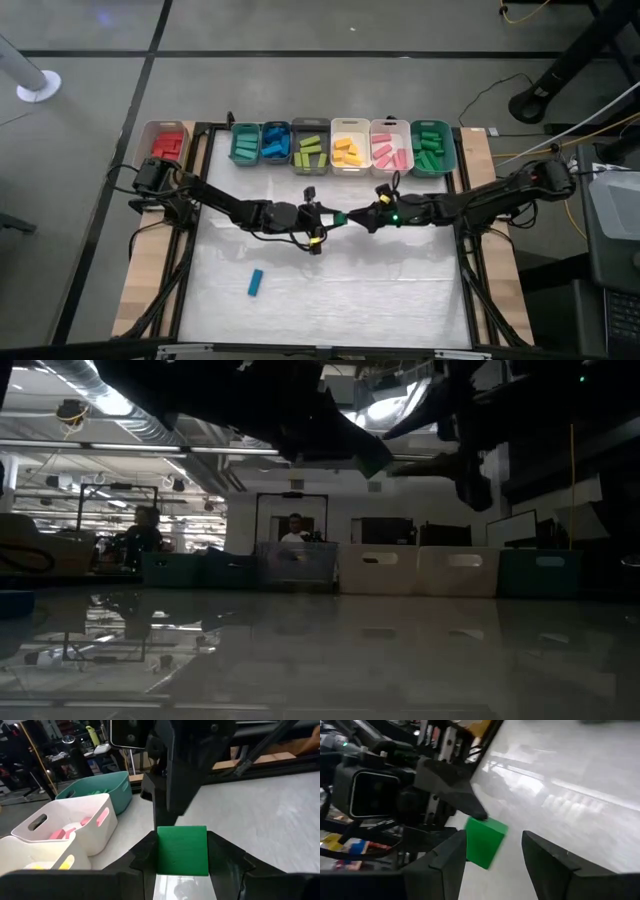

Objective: Sort blocks
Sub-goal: Put the green block into the right green bin

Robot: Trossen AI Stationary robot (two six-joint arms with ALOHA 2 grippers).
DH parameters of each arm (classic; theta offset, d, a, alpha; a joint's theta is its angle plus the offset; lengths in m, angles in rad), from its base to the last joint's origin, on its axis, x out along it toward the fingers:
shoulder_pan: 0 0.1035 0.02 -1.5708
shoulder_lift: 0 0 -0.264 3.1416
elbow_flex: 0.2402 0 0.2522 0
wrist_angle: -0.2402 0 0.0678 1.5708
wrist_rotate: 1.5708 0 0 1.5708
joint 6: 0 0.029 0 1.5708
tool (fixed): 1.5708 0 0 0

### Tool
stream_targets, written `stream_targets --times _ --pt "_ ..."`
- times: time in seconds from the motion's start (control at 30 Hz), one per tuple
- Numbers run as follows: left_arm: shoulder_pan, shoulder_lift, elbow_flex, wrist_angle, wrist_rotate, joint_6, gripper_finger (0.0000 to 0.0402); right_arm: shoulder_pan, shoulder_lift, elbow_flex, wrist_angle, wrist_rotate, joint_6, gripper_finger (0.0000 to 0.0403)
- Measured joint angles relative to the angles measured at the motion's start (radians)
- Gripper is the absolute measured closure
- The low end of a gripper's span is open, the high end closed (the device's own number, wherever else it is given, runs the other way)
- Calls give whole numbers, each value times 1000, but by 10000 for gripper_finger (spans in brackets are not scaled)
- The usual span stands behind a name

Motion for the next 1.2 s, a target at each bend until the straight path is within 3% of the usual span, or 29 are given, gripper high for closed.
stream_targets --times 0.2,0.8,1.07,1.2 --pt "0 -1 0 -7 0 0 275 -1 96 -1 166 -13 -9 210" --pt "-9 0 0 -20 5 66 275 -2 201 68 157 -63 -8 211" --pt "-25 0 0 -30 4 98 258 -1 201 70 155 -79 -13 267" --pt "-33 -2 0 -30 4 119 239 -4 201 70 148 -78 -71 267"
